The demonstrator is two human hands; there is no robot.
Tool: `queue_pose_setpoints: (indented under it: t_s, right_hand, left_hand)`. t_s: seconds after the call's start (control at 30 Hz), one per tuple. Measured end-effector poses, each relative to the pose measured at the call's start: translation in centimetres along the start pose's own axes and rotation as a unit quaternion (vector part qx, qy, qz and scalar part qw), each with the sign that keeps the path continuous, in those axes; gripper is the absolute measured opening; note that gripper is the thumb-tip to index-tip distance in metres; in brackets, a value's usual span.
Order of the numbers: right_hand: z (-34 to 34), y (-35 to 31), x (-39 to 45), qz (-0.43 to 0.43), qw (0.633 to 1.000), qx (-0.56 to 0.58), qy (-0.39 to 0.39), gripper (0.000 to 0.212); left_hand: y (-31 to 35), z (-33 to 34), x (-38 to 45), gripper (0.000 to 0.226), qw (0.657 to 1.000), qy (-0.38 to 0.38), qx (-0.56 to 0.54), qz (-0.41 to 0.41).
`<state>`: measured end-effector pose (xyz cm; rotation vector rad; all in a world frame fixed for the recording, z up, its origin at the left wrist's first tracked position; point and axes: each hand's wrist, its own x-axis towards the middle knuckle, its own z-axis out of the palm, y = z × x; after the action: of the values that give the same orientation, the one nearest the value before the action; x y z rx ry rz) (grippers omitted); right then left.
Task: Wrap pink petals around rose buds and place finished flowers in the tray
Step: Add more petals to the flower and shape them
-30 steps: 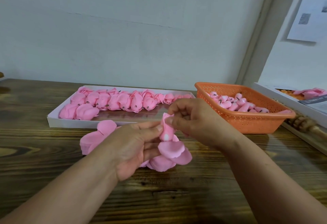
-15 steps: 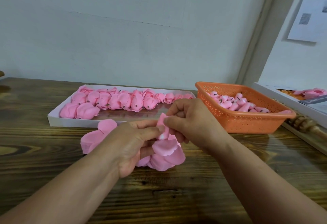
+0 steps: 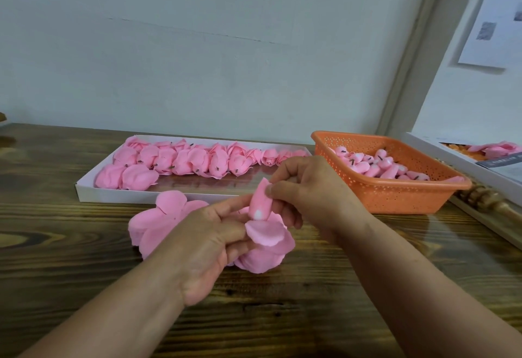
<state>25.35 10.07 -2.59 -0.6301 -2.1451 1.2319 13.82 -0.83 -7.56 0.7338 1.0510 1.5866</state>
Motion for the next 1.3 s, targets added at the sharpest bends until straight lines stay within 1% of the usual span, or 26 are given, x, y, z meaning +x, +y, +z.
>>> queue_pose_setpoints:
  t_s: [0.1,0.23,0.27,0.37,0.5,0.6,0.8,0.93,1.03,1.1,1.17,1.3]
  right_hand:
    - [0.0,-0.2,0.0,0.000,1.000,-0.003,0.002,0.018]
    - [0.2,-0.1,-0.1,-0.007,1.000,-0.028,0.007,0.019]
    - [0.2,-0.1,-0.2,-0.007,0.999,-0.030,0.007,0.020]
    - [0.2,-0.1,-0.3,-0.004,1.000,-0.025,0.001,0.019]
    - [0.1,-0.1,-0.3,-0.002,1.000,-0.025,0.002,0.023]
    - [-0.1,-0.2,-0.2,-0.003,1.000,-0.027,-0.001,0.026]
    - [-0.4,-0.1,-0.6,0.022,0.999,0.004,-0.026,0.021]
    - [-0.6,-0.2,-0.8,0.019,0.999,-0.006,-0.048,0.016]
    - [-0.7,-0.5,-1.3,0.007,0.997,-0.028,-0.072,0.018]
    - [-0.6,-0.5,-1.3,0.002,0.997,-0.040,-0.060,0.014]
    - [-0.4,-0.3,-1.2,0.001,0.998,-0.052,-0.040,0.013]
    - [0.2,0.0,-1.1,0.010,0.999,-0.051,-0.015,0.020]
  left_hand:
    - [-0.3,0.5,-0.1,0.043,0.998,0.045,-0.012,0.032]
    - [-0.8,0.8,0.0,0.054,0.996,0.074,0.018,0.054]
    - [-0.9,0.9,0.0,0.052,0.994,0.083,0.038,0.059]
    - [-1.3,1.2,-0.2,0.036,0.987,0.101,0.097,0.083]
    - [-1.6,1.6,-0.2,0.032,0.974,0.117,0.156,0.115]
    - [-1.6,1.5,-0.1,0.024,0.974,0.126,0.150,0.115]
    - [-1.6,1.4,-0.1,0.011,0.982,0.123,0.107,0.100]
    - [-1.5,1.4,-0.1,0.011,0.983,0.126,0.098,0.089]
    - [-1.5,1.1,0.0,0.014,0.985,0.120,0.098,0.080]
    - [-1.5,1.1,0.0,0.016,0.985,0.112,0.103,0.077]
    - [-1.5,1.2,0.1,0.012,0.984,0.117,0.102,0.081]
    - [-1.6,1.4,0.3,0.008,0.976,0.158,0.107,0.101]
